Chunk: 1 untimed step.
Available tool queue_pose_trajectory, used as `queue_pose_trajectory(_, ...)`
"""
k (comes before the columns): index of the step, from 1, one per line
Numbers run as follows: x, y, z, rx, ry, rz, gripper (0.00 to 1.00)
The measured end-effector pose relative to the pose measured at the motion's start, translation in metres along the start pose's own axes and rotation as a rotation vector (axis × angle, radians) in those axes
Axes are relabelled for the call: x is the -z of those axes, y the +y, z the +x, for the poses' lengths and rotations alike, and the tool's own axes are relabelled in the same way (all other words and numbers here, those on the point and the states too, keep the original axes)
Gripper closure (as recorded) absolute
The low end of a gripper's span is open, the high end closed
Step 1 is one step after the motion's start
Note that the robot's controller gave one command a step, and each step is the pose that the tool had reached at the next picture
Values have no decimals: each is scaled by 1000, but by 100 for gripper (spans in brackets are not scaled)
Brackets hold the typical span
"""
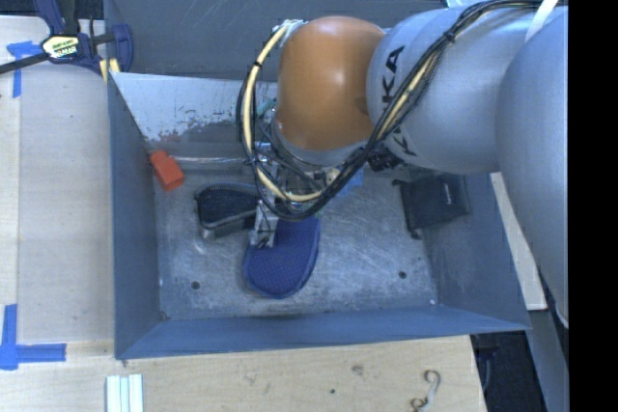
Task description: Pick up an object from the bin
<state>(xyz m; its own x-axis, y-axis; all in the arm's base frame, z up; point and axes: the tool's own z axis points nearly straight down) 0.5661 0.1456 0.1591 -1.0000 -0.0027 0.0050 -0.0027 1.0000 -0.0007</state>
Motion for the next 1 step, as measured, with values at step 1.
queue_pose_trajectory(1,-88,-5,-18,-60,-1,0,0)
